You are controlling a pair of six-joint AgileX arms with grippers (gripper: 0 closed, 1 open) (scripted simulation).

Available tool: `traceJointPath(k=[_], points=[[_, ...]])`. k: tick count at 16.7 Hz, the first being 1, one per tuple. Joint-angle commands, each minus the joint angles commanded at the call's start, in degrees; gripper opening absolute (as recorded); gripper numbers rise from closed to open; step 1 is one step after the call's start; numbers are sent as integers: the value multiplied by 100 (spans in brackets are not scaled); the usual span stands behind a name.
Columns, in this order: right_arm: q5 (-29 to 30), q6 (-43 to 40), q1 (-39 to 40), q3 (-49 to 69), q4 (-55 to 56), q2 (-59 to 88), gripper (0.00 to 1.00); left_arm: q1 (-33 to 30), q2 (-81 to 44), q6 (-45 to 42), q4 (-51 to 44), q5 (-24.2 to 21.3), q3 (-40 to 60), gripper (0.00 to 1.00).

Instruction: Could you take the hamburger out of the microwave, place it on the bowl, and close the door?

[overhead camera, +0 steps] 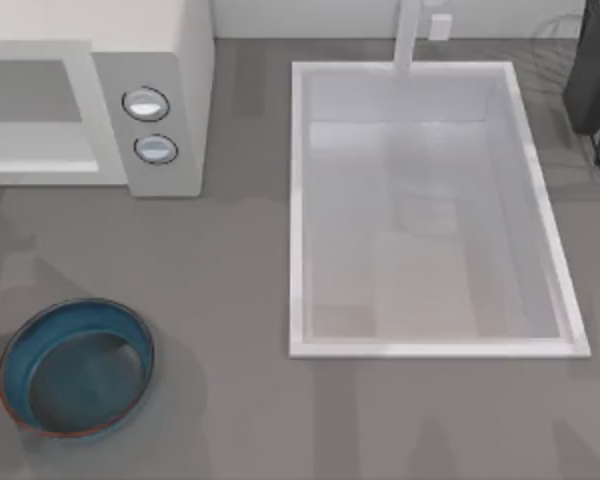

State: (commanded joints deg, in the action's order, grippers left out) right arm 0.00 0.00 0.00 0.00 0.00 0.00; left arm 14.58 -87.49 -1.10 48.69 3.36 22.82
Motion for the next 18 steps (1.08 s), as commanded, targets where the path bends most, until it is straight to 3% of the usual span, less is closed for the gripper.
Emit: traceJointPath(k=[6,10,14,18], points=[[0,0,0,0,0,0,100,-26,-19,45,-57,14,32,0],[0,0,0,0,0,0,100,-356,-263,855,-847,197,677,0],[0,0,0,0,0,0,100,-1028,-755,2627,-2555,599,1827,0],[0,0,0,0,0,0,100,-1914,-1389,5257,-4924,1175,3134,0]])
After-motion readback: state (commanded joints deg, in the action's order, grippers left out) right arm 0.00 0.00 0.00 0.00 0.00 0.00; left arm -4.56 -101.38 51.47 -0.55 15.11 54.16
